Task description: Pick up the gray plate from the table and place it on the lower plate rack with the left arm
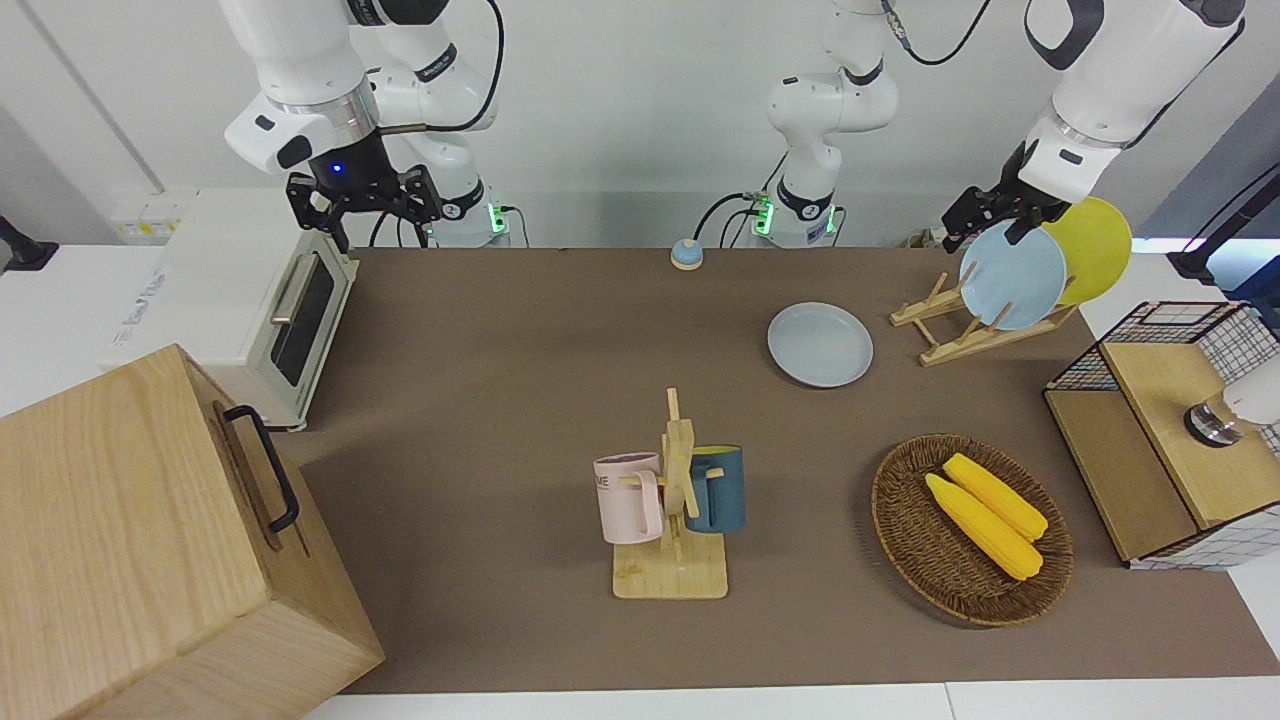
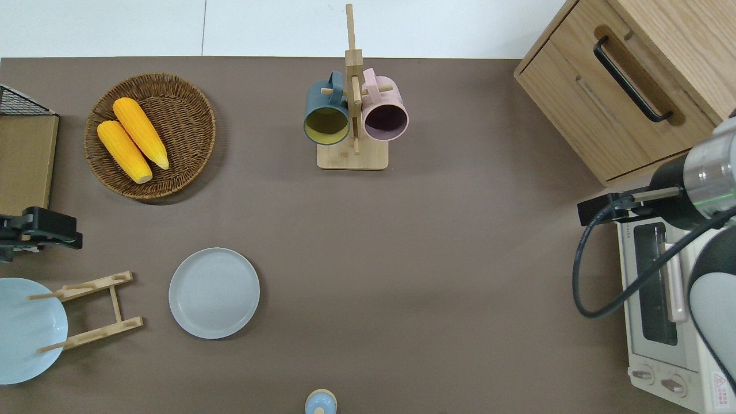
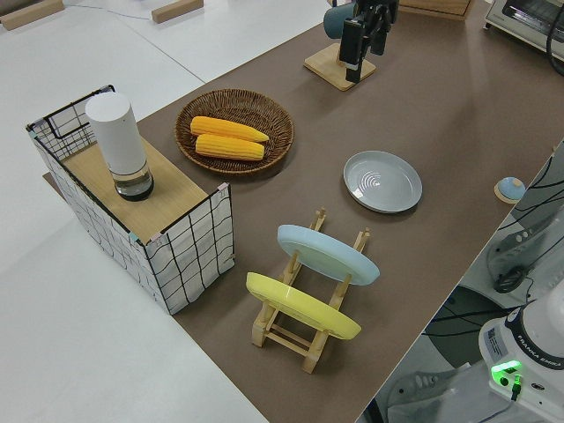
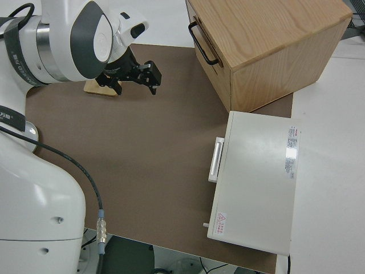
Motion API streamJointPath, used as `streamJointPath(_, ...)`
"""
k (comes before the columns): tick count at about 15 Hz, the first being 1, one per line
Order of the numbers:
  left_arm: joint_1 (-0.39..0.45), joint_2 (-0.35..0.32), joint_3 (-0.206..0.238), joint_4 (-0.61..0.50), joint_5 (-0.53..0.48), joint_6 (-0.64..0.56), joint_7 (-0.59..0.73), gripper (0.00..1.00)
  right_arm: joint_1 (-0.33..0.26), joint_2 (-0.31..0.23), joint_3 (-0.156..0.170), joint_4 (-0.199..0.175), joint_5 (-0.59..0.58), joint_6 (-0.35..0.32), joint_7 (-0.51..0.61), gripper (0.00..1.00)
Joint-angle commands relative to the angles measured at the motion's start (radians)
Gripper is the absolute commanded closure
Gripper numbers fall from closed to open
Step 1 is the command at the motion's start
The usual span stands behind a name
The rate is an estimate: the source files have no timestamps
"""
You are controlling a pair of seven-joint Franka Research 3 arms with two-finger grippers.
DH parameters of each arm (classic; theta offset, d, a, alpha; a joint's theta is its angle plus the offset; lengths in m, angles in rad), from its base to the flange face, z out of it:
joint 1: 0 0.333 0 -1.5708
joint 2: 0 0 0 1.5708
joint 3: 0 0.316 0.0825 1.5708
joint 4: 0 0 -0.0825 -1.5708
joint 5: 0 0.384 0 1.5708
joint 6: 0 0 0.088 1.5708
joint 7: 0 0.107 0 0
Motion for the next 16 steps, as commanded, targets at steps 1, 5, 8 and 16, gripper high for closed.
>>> streamJointPath(1,0.018,0.009,-0.004,0.031,0.016,-0.029,-0.042,0.01,-0.019,-0.003,0.017,0.009,-0.001,-0.014,0.012,0.017)
streamJointPath(5,0.012,0.009,-0.005,0.019,0.014,-0.026,-0.082,0.01,-0.019,-0.003,0.016,0.009,-0.001,-0.014,0.012,0.017)
streamJointPath(8,0.014,-0.017,-0.007,-0.045,0.016,0.017,-0.081,0.01,-0.019,-0.003,0.017,0.009,-0.001,-0.014,0.012,0.017)
streamJointPath(16,0.021,-0.121,-0.016,-0.334,0.013,0.25,-0.081,0.01,-0.019,-0.001,0.017,0.009,-0.001,-0.014,0.012,0.017)
